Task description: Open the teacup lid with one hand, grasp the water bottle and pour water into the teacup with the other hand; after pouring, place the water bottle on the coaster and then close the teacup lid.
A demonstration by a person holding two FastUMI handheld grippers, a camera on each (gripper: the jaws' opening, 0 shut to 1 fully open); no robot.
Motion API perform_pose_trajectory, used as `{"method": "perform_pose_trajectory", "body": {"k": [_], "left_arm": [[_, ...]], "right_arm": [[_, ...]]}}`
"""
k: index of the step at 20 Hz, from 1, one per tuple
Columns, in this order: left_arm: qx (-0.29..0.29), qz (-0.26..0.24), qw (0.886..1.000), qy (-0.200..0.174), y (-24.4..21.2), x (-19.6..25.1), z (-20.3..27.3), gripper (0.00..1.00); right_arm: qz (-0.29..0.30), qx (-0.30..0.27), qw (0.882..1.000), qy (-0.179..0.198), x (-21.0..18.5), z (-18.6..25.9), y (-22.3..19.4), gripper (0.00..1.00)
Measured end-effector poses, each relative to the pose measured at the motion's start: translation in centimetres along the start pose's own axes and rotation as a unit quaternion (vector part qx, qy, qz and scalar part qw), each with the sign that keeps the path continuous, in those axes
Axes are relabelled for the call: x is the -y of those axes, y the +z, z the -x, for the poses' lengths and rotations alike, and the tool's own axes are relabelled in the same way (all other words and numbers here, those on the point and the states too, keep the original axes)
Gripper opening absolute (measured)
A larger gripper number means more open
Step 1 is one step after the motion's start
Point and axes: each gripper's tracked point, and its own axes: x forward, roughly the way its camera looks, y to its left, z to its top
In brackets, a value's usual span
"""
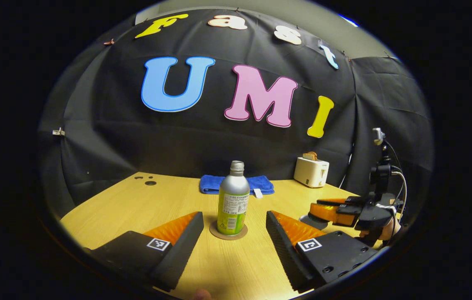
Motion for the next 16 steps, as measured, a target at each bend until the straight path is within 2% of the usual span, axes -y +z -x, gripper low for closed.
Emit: {"method": "perform_pose_trajectory", "body": {"k": [2,3,4,6,7,8,9,11,13,16], "left_arm": [[0.005,-0.001,1.000,-0.002,0.4,0.1,0.0,0.95],[0.006,0.001,1.000,-0.005,0.5,0.2,0.0,0.95],[0.005,0.004,1.000,-0.008,0.6,0.3,-0.1,0.95],[0.006,0.005,1.000,-0.008,0.7,0.2,-0.2,0.95],[0.007,0.004,1.000,-0.008,0.7,0.2,-0.1,0.95],[0.007,0.004,1.000,-0.009,0.7,0.4,-0.1,0.95],[0.006,0.004,1.000,-0.010,0.6,0.4,0.0,0.95],[0.006,0.006,1.000,-0.013,0.6,0.7,0.0,0.95],[0.006,0.007,1.000,-0.015,0.6,0.8,-0.1,0.95],[0.005,0.007,1.000,-0.017,0.4,1.0,0.1,0.95]], "right_arm": [[-0.003,-0.013,1.000,0.005,-0.4,-0.4,-0.8,0.24],[-0.005,-0.016,1.000,0.007,-0.7,-0.6,-1.0,0.31],[-0.004,-0.017,1.000,0.006,-0.8,-0.7,-1.1,0.23],[0.001,-0.019,1.000,0.001,-0.6,-1.1,-1.3,0.27],[0.002,-0.019,1.000,0.001,-0.6,-1.1,-1.4,0.23],[0.001,-0.017,1.000,-0.001,-0.6,-1.2,-1.3,0.31],[0.002,-0.017,1.000,-0.002,-0.5,-1.1,-1.3,0.27],[0.004,-0.017,1.000,0.000,-0.6,-1.1,-1.4,0.34],[0.002,-0.017,1.000,0.000,-0.6,-1.1,-1.4,0.30],[-0.010,-0.018,1.000,0.005,-0.8,-0.9,-1.3,0.37]]}}
